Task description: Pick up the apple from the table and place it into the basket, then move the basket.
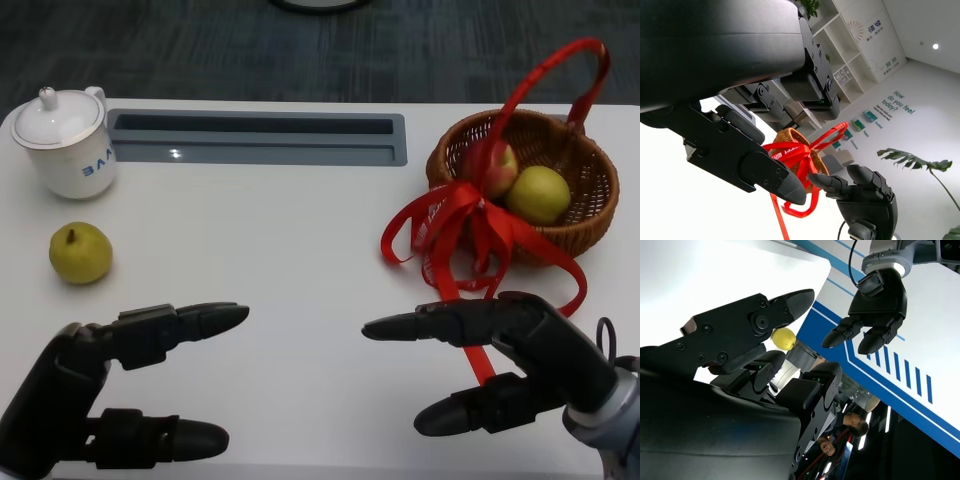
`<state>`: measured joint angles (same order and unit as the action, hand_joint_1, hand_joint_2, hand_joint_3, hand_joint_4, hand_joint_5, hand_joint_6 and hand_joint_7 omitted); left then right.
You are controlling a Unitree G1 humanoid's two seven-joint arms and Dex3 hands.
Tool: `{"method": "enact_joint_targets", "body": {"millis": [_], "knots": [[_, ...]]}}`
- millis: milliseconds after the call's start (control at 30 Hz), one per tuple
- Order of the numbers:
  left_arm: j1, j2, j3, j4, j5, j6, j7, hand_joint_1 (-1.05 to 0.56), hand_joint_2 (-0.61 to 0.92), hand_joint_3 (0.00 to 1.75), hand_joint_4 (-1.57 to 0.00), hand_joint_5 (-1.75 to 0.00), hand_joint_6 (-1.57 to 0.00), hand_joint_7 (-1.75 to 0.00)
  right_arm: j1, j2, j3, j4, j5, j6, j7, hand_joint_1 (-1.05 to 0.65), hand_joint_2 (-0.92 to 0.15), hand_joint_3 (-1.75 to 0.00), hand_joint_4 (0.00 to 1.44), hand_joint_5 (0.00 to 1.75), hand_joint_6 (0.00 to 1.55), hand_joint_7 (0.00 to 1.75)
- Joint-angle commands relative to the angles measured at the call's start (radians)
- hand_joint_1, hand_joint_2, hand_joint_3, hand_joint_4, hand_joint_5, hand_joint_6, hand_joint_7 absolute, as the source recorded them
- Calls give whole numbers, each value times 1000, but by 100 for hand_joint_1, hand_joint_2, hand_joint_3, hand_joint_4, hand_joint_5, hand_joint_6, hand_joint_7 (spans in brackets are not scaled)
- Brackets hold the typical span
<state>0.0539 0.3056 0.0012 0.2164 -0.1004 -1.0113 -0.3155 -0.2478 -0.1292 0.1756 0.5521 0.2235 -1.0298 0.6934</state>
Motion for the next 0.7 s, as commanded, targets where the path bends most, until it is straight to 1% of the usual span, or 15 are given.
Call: {"method": "enact_joint_targets", "body": {"millis": [33, 167, 300, 700], "knots": [[10, 13, 5, -16, -18, 10, -11, -51, 74, 0, -77, 0, -77, 0, 16, 16, -4, 4, 14, -9, -7, -31, -79, 0, 85, 2, 80, 2], [12, 14, 3, -24, -22, 15, -15, -51, 73, 0, -78, -1, -77, 0, 12, 34, -14, 38, 14, -27, -6, -30, -79, 0, 87, 1, 81, 1], [7, 15, -2, -19, -38, 8, -28, -49, 73, 0, -79, -1, -79, -1, 1, 41, -24, 71, 10, -53, -5, -30, -78, 0, 87, 1, 81, 1], [0, 13, 1, -13, -46, -4, -47, -46, 74, 0, -84, -2, -83, -1, -18, 27, -37, 104, 10, -77, -6, -28, -78, 0, 85, 0, 80, 0]]}}
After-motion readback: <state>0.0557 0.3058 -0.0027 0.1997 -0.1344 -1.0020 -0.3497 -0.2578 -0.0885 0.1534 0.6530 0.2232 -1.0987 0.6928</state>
